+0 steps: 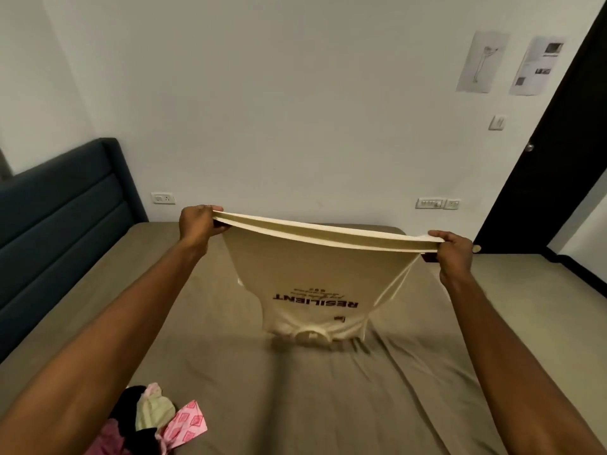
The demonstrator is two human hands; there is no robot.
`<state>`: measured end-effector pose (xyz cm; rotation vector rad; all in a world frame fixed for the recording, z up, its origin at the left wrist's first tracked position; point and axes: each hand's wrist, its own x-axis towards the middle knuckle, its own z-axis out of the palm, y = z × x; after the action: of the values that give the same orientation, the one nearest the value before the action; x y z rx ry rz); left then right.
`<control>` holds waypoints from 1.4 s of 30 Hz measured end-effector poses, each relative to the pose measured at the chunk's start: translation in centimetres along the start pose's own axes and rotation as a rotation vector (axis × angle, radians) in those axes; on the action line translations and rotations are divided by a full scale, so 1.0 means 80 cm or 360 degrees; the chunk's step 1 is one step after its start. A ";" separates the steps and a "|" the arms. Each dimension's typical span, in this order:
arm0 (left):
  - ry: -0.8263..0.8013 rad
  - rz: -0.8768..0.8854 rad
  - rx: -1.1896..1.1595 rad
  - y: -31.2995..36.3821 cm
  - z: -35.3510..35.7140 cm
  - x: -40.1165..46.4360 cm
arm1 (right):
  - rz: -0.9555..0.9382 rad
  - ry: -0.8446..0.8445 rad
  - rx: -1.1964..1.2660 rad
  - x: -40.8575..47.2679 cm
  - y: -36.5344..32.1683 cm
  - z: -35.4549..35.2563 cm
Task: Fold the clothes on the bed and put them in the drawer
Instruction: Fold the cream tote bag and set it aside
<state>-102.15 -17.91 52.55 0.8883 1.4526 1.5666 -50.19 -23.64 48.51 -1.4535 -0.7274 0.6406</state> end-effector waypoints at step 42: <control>-0.0047 -0.1672 0.1016 -0.725 -0.371 -0.556 | 0.1351 -0.0113 -0.1190 -0.534 0.626 -0.402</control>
<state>-104.24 -69.93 -6.74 0.3164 1.9586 0.3120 -50.43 -75.65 -3.15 -2.4829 -0.3762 1.1331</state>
